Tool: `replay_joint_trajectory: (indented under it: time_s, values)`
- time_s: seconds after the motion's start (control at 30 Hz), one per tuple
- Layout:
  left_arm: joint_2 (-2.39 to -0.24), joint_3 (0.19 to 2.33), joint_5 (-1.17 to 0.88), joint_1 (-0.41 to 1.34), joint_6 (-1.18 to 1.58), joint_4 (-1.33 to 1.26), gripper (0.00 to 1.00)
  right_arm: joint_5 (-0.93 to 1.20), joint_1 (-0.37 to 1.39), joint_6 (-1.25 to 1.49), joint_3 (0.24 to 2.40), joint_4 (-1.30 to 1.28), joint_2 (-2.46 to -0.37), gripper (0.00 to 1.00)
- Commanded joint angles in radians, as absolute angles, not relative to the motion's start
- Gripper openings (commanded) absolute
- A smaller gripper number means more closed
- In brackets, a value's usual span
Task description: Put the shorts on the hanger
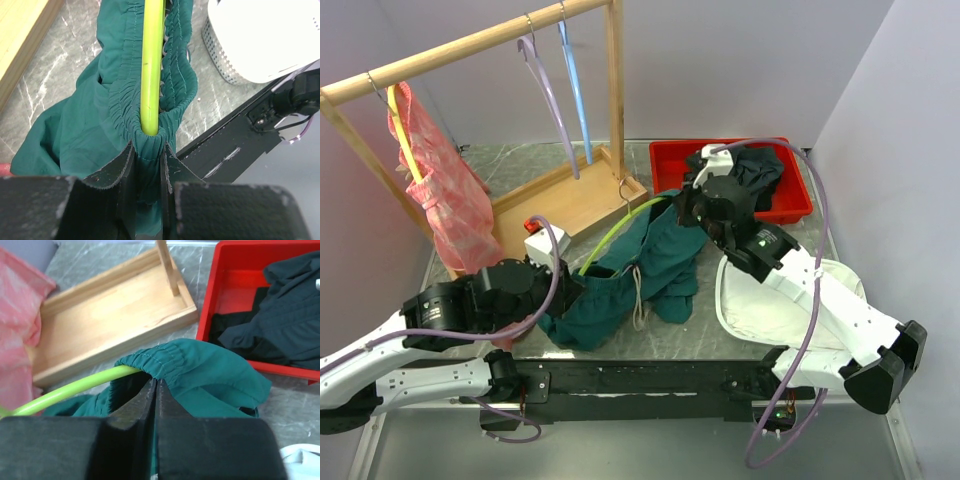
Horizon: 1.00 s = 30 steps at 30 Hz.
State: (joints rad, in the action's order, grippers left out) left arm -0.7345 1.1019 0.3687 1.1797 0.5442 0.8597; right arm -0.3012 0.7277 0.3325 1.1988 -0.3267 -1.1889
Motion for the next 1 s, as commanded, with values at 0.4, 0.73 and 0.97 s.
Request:
replay_joint_trajectory:
  time_s: [0.4,0.73,0.97]
  values:
    - [-0.654,1.275,0.376,1.184,0.529,0.894,0.01,-0.103,0.315,0.551,1.128,-0.218,-1.179,0.70]
    - [-0.588,1.342,0.319,1.184,0.488,0.859,0.01,0.037,0.256,0.649,1.028,-0.061,-1.347,0.70]
    - [-0.572,1.410,0.296,1.183,0.468,0.845,0.01,0.174,0.253,0.686,1.000,0.084,-1.456,0.68]
